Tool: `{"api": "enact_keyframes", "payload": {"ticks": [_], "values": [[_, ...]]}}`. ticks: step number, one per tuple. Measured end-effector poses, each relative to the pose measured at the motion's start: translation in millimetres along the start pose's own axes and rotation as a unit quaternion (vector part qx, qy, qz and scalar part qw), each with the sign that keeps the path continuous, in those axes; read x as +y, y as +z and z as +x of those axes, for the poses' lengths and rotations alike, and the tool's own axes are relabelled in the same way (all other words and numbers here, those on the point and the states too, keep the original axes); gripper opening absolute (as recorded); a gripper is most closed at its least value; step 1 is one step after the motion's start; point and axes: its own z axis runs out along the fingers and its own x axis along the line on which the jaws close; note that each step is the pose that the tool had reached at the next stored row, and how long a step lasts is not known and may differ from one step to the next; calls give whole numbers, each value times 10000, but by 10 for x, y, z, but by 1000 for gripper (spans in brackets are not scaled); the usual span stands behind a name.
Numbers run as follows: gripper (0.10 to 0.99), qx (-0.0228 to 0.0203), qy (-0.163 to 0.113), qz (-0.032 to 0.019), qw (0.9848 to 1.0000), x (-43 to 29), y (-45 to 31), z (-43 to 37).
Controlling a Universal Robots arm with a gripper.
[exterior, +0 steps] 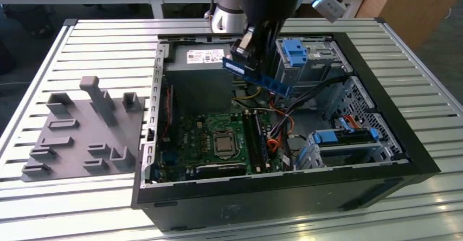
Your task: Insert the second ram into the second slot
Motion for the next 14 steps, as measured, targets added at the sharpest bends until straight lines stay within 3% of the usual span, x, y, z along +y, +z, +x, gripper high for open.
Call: {"api": "enact_keyframes", "payload": {"ticks": [14], "values": [[137,-16,413,2,9991,0,0,0]]}}
